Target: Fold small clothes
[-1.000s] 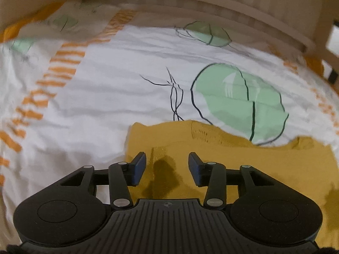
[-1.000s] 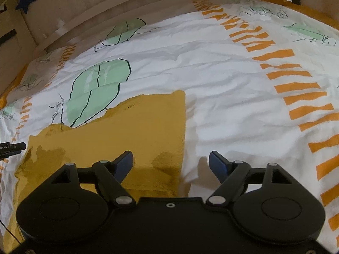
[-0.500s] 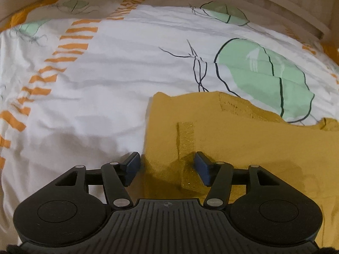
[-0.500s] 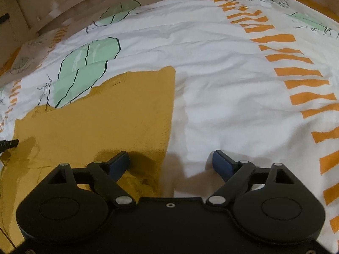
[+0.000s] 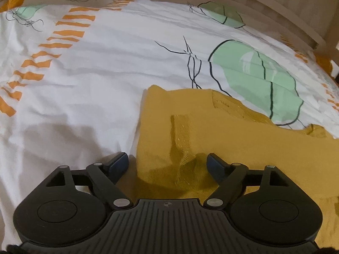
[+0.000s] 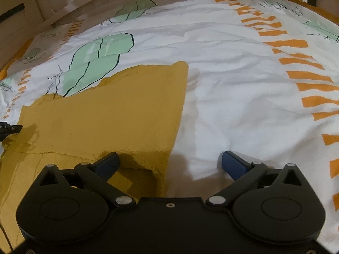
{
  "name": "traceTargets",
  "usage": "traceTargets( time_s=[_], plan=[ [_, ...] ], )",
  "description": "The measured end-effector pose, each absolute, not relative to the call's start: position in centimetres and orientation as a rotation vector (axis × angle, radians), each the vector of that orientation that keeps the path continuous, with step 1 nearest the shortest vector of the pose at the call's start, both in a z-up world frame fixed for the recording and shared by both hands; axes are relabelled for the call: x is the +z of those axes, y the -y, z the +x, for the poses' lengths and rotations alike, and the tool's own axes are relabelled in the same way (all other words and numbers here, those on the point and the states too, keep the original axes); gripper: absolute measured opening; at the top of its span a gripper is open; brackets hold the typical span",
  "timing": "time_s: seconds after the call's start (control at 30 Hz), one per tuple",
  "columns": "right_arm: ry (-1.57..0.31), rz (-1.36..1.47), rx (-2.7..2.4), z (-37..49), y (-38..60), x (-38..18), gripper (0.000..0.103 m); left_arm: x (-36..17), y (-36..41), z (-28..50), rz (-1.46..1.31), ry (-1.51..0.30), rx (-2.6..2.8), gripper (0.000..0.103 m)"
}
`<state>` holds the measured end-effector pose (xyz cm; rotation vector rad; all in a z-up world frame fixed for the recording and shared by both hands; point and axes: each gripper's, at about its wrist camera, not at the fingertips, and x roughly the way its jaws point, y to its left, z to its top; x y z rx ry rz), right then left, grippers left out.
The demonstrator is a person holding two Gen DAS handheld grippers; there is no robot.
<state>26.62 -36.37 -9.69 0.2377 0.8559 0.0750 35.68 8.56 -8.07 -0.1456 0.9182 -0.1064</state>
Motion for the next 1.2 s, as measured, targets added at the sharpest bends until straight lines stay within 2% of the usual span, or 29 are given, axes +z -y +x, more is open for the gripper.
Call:
traceTargets(
  time_s=[0.23,0.53,0.93,1.2],
  plan=[
    [-0.825,0.239,0.105,26.0,36.6,-9.8,0.103,-7.2,-10.4,33.0,-0.278,-0.918,-0.146,0.080],
    [-0.855,0.337,0.072,24.3,37.1,-9.1,0.103,-3.7,-10.3,27.3,-0.196,-0.835,-0.129,0.079],
    [-1.000,0.628,0.076,16.5,37.7,-7.8,0.103,-3.4,-12.8,17.3,-0.233,-0.937,-0.173,0.079],
    [-1.099,0.591,0.143,10.8,35.6,-6.5,0.103,-4.1,-12.6,12.7,-0.156,-1.017,-0.241,0.079]
  ],
)
